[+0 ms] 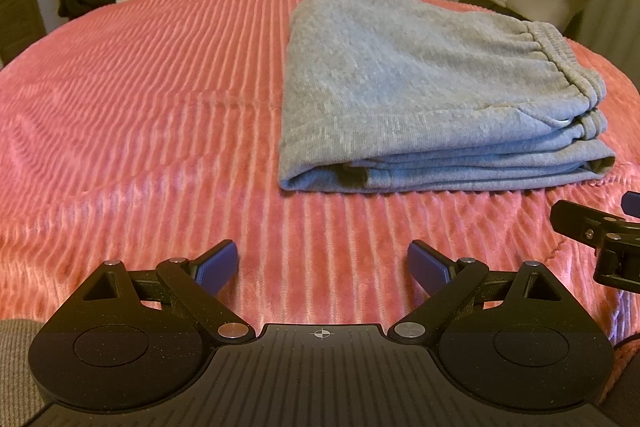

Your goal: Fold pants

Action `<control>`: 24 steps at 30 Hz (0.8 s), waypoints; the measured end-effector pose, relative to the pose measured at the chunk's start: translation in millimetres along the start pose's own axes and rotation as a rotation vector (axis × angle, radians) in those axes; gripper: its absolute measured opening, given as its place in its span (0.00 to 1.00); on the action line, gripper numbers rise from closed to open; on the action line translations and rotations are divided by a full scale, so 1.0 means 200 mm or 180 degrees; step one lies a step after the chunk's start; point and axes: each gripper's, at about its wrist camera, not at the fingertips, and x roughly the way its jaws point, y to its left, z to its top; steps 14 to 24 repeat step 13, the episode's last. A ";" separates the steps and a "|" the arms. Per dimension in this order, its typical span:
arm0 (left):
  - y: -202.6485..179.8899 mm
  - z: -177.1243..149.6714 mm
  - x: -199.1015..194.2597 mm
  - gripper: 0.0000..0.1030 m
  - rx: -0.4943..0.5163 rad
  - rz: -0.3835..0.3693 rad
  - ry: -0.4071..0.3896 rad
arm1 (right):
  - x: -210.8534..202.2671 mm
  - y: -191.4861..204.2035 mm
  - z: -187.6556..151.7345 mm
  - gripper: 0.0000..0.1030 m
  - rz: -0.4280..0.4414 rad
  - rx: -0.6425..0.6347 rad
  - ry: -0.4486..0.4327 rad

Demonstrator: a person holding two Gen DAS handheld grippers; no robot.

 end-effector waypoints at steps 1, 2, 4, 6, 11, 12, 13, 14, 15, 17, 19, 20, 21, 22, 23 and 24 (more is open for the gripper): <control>0.00 0.00 0.00 0.93 0.0008 -0.0004 -0.0011 | 0.00 0.00 0.00 0.96 -0.0001 -0.0001 0.0000; 0.00 0.00 0.00 0.93 0.0013 -0.0010 -0.0020 | 0.00 0.00 0.00 0.96 -0.0001 -0.0002 0.0001; 0.00 0.00 0.00 0.93 0.0016 -0.0019 -0.0044 | 0.00 0.00 0.00 0.96 -0.0001 0.0000 0.0000; 0.00 0.00 -0.01 0.92 0.0026 -0.0019 -0.0073 | 0.00 0.00 0.00 0.96 -0.0001 0.0000 0.0000; -0.01 0.00 -0.01 0.92 0.0053 -0.0018 -0.0064 | 0.00 0.00 0.00 0.96 0.0001 0.0001 0.0000; -0.01 0.00 0.00 0.92 0.0058 -0.0013 -0.0057 | 0.00 0.00 0.00 0.96 -0.0001 0.0000 -0.0002; -0.01 0.00 0.00 0.92 0.0061 -0.0015 -0.0047 | 0.00 0.00 0.00 0.96 -0.0002 0.0000 -0.0003; -0.01 0.00 0.00 0.92 0.0061 -0.0015 -0.0047 | 0.00 0.00 0.00 0.96 -0.0002 0.0000 -0.0003; -0.01 0.00 0.00 0.92 0.0061 -0.0015 -0.0047 | 0.00 0.00 0.00 0.96 -0.0002 0.0000 -0.0003; -0.01 0.00 0.00 0.92 0.0061 -0.0015 -0.0047 | 0.00 0.00 0.00 0.96 -0.0002 0.0000 -0.0003; -0.01 0.00 0.00 0.92 0.0061 -0.0015 -0.0047 | 0.00 0.00 0.00 0.96 -0.0002 0.0000 -0.0003; -0.01 0.00 0.00 0.92 0.0061 -0.0015 -0.0047 | 0.00 0.00 0.00 0.96 -0.0002 0.0000 -0.0003; -0.01 0.00 0.00 0.92 0.0061 -0.0015 -0.0047 | 0.00 0.00 0.00 0.96 -0.0002 0.0000 -0.0003; -0.01 0.00 0.00 0.92 0.0061 -0.0015 -0.0047 | 0.00 0.00 0.00 0.96 -0.0002 0.0000 -0.0003; -0.01 0.00 0.00 0.92 0.0061 -0.0015 -0.0047 | 0.00 0.00 0.00 0.96 -0.0002 0.0000 -0.0003; -0.01 0.00 0.00 0.92 0.0061 -0.0015 -0.0047 | 0.00 0.00 0.00 0.96 -0.0002 0.0000 -0.0003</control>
